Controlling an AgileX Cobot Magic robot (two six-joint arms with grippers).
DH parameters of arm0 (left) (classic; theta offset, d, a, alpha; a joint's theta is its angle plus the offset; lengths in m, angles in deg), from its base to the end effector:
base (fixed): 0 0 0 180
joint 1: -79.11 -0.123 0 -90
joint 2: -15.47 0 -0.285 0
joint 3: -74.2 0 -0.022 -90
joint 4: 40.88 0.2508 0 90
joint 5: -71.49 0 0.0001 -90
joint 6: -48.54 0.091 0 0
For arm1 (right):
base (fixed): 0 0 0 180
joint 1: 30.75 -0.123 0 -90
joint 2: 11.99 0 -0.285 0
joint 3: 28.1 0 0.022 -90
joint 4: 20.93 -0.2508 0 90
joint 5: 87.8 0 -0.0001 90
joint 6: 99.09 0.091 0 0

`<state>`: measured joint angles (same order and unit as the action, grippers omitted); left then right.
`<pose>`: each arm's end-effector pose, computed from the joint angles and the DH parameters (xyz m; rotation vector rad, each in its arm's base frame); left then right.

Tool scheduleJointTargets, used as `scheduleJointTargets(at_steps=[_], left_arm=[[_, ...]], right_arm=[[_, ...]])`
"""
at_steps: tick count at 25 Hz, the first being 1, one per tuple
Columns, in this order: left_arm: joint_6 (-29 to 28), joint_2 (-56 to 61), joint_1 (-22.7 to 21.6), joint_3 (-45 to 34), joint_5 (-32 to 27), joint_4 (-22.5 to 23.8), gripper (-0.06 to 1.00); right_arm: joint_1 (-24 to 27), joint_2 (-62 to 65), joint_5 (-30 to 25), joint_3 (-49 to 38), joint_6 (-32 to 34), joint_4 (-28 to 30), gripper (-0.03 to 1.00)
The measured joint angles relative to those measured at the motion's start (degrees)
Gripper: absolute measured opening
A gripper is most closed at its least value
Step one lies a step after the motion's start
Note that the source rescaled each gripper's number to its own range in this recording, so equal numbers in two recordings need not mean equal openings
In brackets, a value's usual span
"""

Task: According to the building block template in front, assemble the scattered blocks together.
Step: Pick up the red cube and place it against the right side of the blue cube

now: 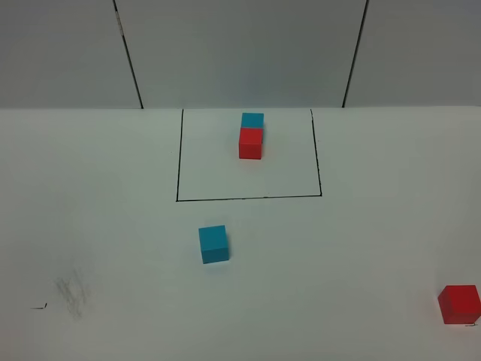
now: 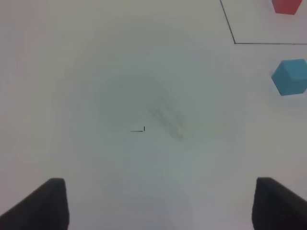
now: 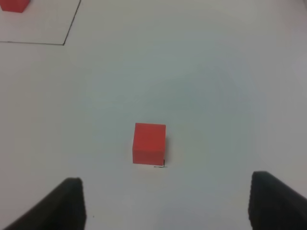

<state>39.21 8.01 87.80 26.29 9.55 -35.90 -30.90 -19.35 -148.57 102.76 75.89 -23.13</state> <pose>-0.0069 0.0081 0.2790 -0.0174 2.0455 -0.0924 -0.0049 0.0030 0.2745 -0.0940 2.0440 -0.0071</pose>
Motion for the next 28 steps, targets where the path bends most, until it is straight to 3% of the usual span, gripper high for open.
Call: scheduleJointTargets(at_steps=[7, 17, 24, 28], left_arm=[[0.00, 0.00, -0.74, 0.00, 0.00, 0.00, 1.00], [0.00, 0.00, -11.31, 0.00, 0.00, 0.00, 1.00], [0.00, 0.00, -11.73, 0.00, 0.00, 0.00, 1.00], [0.00, 0.00, -11.73, 0.00, 0.00, 0.00, 1.00]], right_arm=[[0.00, 0.00, 0.00, 0.00, -0.04, 0.00, 0.55], [0.00, 0.00, 0.00, 0.00, -0.04, -1.75, 0.55], [0.00, 0.00, 0.00, 0.00, -0.04, -1.97, 0.55], [0.00, -0.69, 1.01, 0.49, 0.20, -1.92, 0.46]])
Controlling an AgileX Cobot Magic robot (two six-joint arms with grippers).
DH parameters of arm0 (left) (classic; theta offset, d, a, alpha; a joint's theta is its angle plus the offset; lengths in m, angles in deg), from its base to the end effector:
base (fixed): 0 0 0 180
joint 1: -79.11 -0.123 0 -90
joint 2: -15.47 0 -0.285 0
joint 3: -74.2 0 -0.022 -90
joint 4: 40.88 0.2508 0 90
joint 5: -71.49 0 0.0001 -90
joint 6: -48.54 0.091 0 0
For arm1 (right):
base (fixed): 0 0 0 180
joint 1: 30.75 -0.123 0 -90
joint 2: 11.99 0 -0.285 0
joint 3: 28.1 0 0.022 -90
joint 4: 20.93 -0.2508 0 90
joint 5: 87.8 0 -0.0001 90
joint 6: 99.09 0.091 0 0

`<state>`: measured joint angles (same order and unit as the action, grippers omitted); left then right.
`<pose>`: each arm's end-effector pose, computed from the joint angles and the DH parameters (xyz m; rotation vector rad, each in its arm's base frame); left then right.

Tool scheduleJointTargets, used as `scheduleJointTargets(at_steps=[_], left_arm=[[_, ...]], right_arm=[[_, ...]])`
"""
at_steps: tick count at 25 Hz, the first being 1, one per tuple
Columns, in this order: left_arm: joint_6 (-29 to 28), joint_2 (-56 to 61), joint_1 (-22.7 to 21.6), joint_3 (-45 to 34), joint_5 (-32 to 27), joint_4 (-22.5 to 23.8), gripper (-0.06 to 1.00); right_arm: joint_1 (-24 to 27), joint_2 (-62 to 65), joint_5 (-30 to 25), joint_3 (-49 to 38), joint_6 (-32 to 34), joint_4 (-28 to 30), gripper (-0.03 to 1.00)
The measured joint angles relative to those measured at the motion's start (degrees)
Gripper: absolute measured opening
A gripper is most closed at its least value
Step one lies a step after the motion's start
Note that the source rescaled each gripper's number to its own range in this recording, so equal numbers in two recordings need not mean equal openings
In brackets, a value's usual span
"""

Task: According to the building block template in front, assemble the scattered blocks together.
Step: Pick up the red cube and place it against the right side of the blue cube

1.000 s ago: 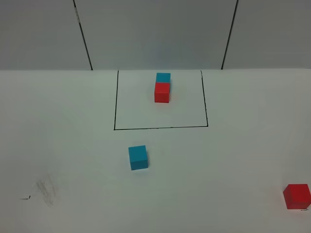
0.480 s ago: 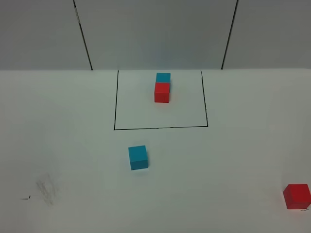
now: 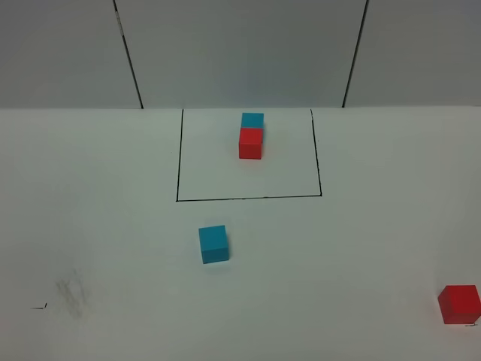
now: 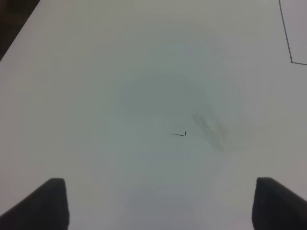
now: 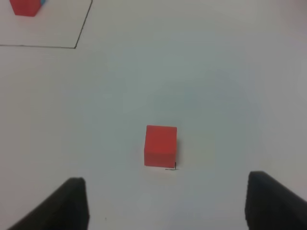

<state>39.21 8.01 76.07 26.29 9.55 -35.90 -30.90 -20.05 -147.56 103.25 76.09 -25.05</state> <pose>-0.0084 0.0065 0.2790 -0.2262 2.0320 0.0355 -0.0033 0.0056 0.2785 -0.0903 2.0289 0.0346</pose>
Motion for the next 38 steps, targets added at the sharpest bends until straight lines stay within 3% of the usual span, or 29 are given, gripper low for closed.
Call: scheduleJointTargets(at_steps=[4, 7, 13, 21, 32, 38], left_arm=[[0.00, 0.00, 0.00, 0.00, 0.00, 0.00, 1.00], [0.00, 0.00, 0.00, 0.00, 0.00, 0.00, 1.00], [0.00, 0.00, 0.00, 0.00, 0.00, 0.00, 1.00], [0.00, 0.00, 0.00, 0.00, 0.00, 0.00, 1.00], [0.00, 0.00, 0.00, 0.00, 0.00, 0.00, 1.00], [0.00, 0.00, 0.00, 0.00, 0.00, 0.00, 1.00]], right_arm=[[0.00, -4.93, 2.48, 2.67, 0.00, 0.00, 0.35], [0.00, -11.48, 3.51, 5.26, -0.26, 0.00, 0.34], [0.00, -26.52, 4.29, 9.99, -0.86, 0.00, 0.48], [0.00, -46.57, 3.80, 15.09, -1.64, -1.18, 0.86], [0.00, -67.43, 1.78, 24.48, -1.56, -3.61, 0.88], [0.00, -75.78, -0.85, 26.29, 0.19, -1.44, 0.87]])
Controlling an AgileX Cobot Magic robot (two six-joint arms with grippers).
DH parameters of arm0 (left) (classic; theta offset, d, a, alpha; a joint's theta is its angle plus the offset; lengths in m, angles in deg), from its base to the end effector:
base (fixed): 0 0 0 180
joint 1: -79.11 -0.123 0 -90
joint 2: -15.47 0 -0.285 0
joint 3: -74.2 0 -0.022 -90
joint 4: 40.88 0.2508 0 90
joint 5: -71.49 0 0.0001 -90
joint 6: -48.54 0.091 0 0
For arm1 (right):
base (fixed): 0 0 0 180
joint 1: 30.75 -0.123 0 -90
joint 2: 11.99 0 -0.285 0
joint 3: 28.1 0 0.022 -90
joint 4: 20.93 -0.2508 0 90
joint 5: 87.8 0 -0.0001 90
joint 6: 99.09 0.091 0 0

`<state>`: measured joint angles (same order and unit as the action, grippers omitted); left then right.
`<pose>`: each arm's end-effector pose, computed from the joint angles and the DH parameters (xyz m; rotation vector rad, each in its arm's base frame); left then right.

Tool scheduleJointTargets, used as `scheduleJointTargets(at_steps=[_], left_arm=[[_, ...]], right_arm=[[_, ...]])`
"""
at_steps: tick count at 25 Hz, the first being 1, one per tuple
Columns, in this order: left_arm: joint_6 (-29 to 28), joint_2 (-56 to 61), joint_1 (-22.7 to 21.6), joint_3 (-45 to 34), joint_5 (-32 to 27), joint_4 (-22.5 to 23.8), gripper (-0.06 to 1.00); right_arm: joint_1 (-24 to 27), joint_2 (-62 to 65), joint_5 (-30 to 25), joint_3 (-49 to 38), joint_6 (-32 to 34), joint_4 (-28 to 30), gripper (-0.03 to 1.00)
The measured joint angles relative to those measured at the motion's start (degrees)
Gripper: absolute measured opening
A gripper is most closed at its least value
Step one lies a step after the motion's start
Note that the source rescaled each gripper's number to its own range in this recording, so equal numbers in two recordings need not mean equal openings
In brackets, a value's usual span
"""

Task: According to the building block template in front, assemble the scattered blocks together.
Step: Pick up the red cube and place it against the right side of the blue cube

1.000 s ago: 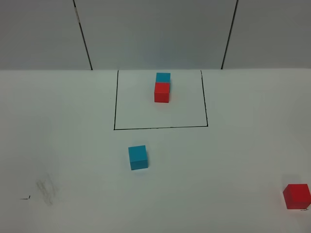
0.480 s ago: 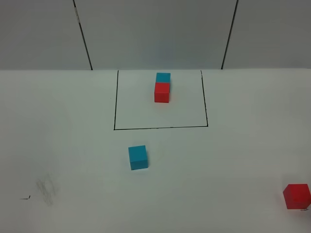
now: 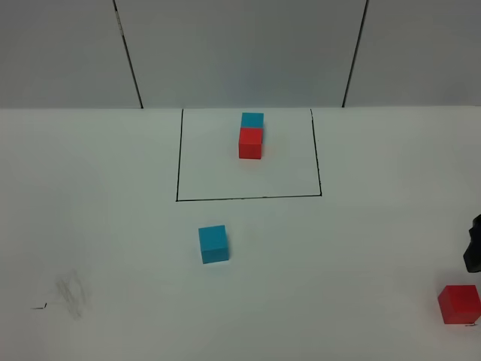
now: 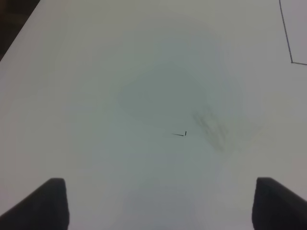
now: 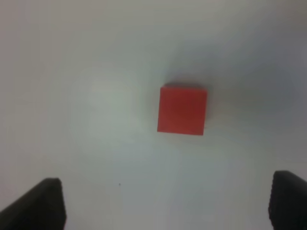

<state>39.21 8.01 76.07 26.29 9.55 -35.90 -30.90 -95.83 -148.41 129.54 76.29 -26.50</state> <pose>-0.0084 0.0065 0.2790 -0.2262 2.0320 0.0355 0.2371 0.0083 0.2692 -0.0658 2.9052 0.1180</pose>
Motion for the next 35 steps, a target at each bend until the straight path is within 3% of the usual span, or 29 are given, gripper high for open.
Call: scheduleJointTargets(at_steps=[4, 11, 22, 30, 35], left_arm=[[0.00, 0.00, 0.00, 0.00, 0.00, 0.00, 1.00], [0.00, 0.00, 0.00, 0.00, 0.00, 0.00, 1.00], [-0.06, 0.00, 0.00, 0.00, 0.00, 0.00, 1.00], [-0.06, 0.00, 0.00, 0.00, 0.00, 0.00, 1.00], [-0.06, 0.00, 0.00, 0.00, 0.00, 0.00, 1.00]], right_arm=[[0.00, -4.13, -0.08, -0.01, 0.85, 1.91, 0.87], [0.00, -7.76, 5.46, -0.01, 0.85, 1.90, 0.87], [-0.09, -15.82, 8.76, -0.01, 0.85, 1.65, 0.87], [-3.73, -18.95, 12.56, -0.01, 3.61, 1.63, 0.87], [-3.98, -19.02, 11.30, -0.01, 7.13, 6.47, 0.87]])
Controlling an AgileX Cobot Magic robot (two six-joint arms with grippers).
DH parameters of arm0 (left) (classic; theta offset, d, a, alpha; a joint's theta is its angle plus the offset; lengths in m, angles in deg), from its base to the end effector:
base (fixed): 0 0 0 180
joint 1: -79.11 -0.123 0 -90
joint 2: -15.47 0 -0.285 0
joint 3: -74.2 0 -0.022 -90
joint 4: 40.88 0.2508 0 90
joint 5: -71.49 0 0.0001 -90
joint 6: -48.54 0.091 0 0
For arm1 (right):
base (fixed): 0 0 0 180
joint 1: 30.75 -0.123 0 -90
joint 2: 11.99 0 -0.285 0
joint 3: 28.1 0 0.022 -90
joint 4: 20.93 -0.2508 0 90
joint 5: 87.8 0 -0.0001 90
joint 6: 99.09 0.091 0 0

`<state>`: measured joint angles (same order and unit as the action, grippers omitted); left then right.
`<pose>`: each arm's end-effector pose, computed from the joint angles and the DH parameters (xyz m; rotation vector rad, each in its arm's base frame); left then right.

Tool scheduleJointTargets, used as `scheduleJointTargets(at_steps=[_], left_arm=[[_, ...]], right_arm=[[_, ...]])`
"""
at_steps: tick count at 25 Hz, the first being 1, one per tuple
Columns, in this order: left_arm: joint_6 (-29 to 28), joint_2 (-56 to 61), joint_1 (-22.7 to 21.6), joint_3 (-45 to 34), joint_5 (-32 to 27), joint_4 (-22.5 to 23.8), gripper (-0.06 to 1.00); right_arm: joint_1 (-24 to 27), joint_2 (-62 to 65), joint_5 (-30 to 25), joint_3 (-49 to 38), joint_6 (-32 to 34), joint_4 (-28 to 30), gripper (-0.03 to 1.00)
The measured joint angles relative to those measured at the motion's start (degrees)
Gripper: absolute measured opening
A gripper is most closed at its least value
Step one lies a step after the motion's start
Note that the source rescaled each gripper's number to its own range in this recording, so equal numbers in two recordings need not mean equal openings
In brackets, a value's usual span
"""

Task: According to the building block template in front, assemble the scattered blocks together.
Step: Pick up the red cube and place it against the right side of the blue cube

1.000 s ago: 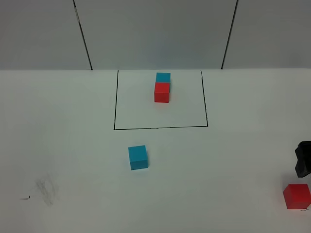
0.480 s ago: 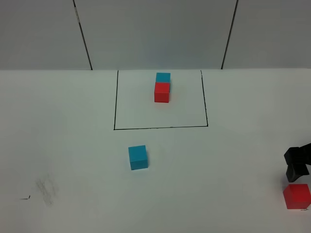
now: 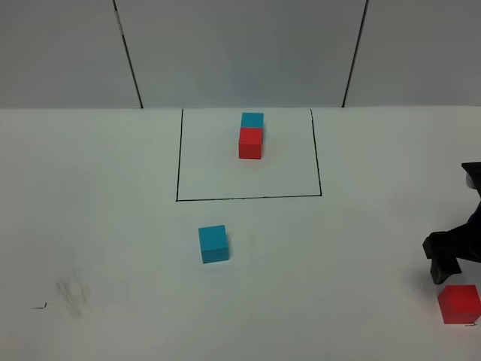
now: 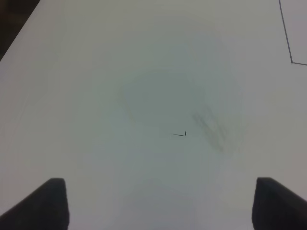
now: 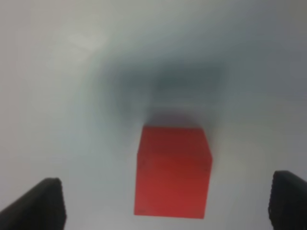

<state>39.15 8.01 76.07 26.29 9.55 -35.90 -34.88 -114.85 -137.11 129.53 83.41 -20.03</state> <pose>-0.0084 0.0065 0.2790 -0.2273 2.0319 0.0348 0.2889 0.0198 0.1836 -0.0581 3.0452 -0.0105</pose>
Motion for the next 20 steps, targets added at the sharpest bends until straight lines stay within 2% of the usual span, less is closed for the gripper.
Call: scheduleJointTargets(at_steps=[6, 12, 20], left_arm=[[0.00, 0.00, 0.00, 0.00, 0.00, 0.00, 1.00], [0.00, 0.00, 0.00, 0.00, 0.00, 0.00, 1.00], [0.00, 0.00, 0.00, 0.00, 0.00, 0.00, 1.00]], right_arm=[[0.00, 0.00, -1.05, -0.26, 1.49, 1.60, 0.87], [0.00, 0.00, 1.99, -4.17, 1.49, -0.09, 0.87], [0.00, -0.06, 4.99, -4.56, 1.49, -3.17, 0.87]])
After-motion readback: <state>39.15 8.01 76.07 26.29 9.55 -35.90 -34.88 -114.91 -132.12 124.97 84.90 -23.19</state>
